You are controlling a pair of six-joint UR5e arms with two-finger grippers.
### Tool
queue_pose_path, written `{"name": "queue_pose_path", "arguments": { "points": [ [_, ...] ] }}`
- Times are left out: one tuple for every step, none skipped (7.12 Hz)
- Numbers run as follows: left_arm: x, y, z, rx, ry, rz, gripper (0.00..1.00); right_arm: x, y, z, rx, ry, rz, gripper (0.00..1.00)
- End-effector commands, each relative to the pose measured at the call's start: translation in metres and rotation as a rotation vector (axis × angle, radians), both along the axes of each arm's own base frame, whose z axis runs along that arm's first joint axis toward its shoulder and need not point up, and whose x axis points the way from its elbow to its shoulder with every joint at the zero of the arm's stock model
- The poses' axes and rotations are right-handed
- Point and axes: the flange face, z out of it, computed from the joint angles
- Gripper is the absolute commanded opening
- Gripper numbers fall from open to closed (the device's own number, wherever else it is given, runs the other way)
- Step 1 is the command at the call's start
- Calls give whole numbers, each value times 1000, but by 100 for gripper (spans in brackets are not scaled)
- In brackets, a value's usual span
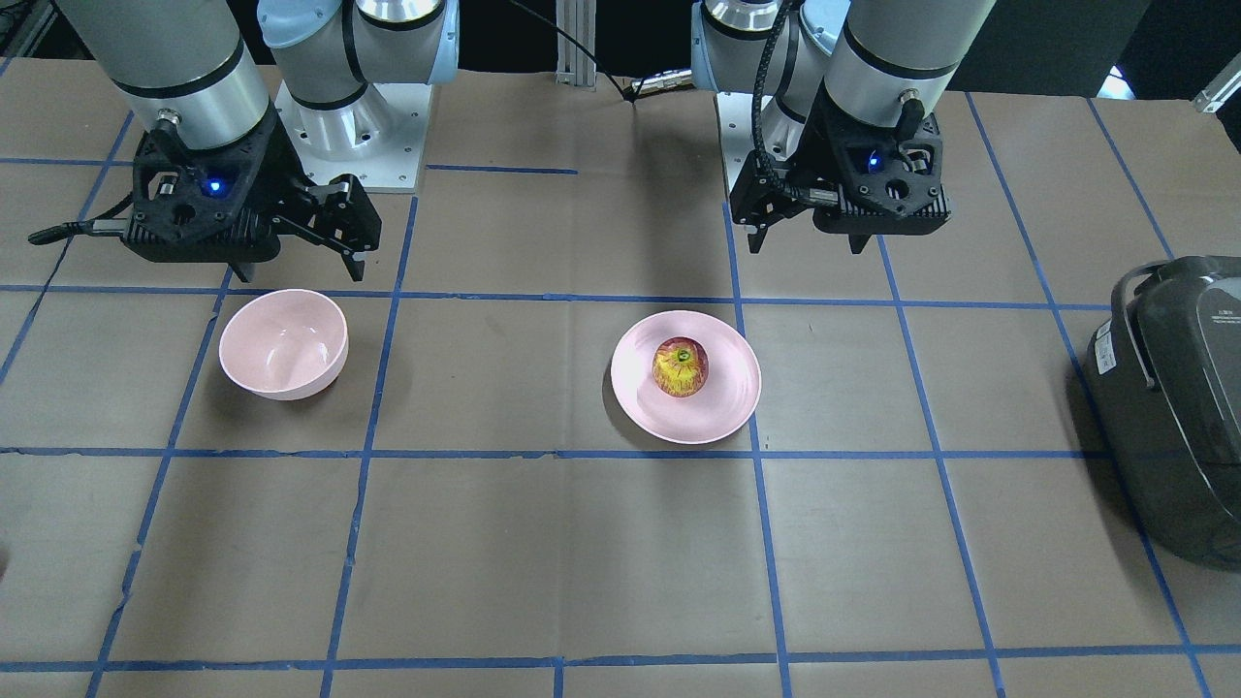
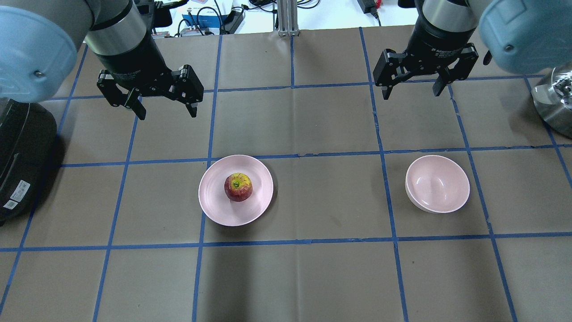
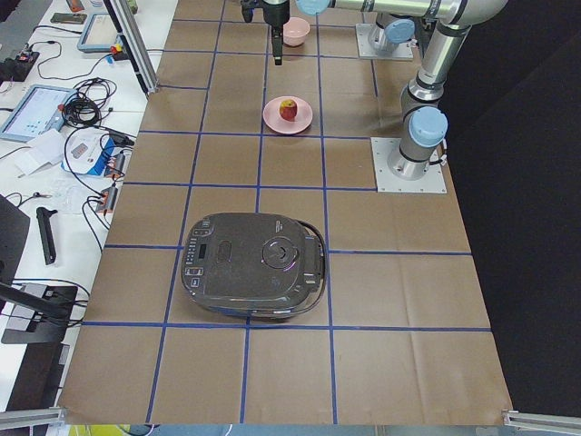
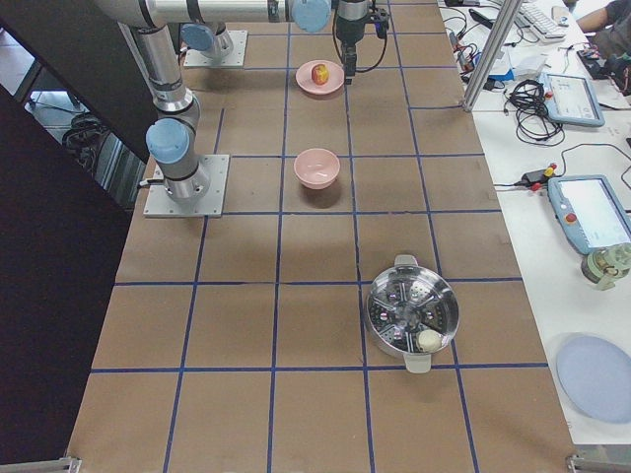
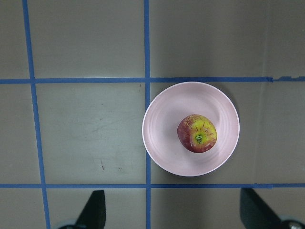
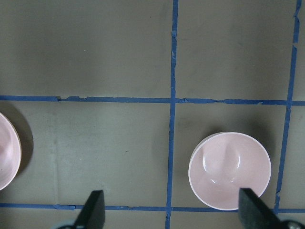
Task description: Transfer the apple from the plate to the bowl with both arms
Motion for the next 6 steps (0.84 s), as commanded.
{"name": "queue_pose_path", "arguments": {
  "points": [
    [0, 0, 1, -1, 2, 0, 100, 0, 0, 0, 1, 0, -1, 100],
    [0, 0, 1, -1, 2, 0, 100, -1, -1, -1, 2, 1, -2, 100],
    [0, 0, 1, -2, 1, 0, 100, -1, -1, -1, 2, 1, -2, 100],
    [-1, 0, 1, -1, 5, 0, 100, -1, 0, 0, 2, 3, -2, 100],
    [-2, 1, 1, 1, 8, -4, 100, -2, -1, -3, 7, 5, -4, 100],
    [-2, 2, 1, 7, 14, 1, 100, -2, -1, -4, 8, 5, -4, 100]
  ]
}}
